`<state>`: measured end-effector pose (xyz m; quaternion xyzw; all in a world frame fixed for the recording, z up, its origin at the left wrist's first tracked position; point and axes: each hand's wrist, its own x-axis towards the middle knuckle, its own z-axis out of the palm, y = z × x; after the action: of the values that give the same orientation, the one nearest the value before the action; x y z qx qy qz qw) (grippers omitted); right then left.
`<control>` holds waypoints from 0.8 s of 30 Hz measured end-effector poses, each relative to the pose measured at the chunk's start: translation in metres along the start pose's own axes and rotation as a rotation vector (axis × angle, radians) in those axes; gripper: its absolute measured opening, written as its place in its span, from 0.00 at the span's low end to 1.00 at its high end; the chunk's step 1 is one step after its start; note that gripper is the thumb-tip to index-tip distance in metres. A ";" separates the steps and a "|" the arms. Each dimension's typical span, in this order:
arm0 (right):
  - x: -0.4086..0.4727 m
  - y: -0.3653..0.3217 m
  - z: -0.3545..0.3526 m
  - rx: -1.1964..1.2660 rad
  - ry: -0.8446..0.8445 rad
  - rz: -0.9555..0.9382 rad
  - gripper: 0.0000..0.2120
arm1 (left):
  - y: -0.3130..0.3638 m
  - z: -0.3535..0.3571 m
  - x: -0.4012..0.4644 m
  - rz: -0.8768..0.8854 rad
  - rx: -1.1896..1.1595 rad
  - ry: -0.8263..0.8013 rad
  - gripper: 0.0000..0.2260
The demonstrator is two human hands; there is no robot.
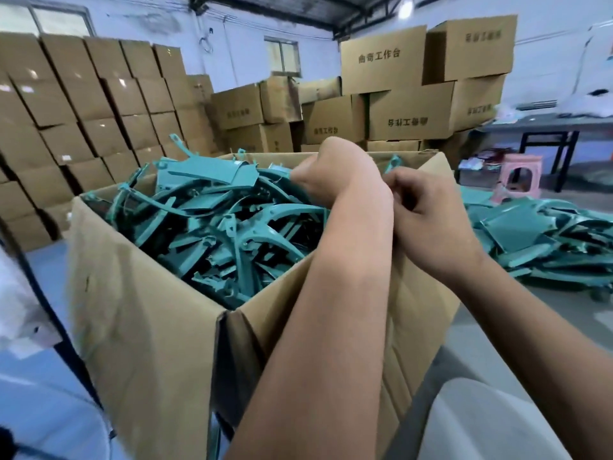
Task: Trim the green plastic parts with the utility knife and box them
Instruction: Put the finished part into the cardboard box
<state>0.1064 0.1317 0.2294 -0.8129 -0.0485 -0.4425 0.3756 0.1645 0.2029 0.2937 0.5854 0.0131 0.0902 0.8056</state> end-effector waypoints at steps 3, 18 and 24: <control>-0.011 0.007 -0.006 0.211 0.097 0.171 0.07 | -0.001 0.020 -0.021 0.240 -0.126 0.010 0.06; -0.142 0.186 -0.153 -0.657 0.146 0.976 0.05 | -0.228 0.113 -0.132 0.113 0.783 -0.923 0.07; -0.180 0.228 -0.227 -1.487 -0.374 1.003 0.35 | -0.267 0.146 -0.178 0.024 0.871 -1.144 0.08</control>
<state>-0.0632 -0.1334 0.0377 -0.8295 0.5475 -0.0061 -0.1101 0.0421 -0.0422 0.0724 0.8093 -0.3827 -0.2353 0.3785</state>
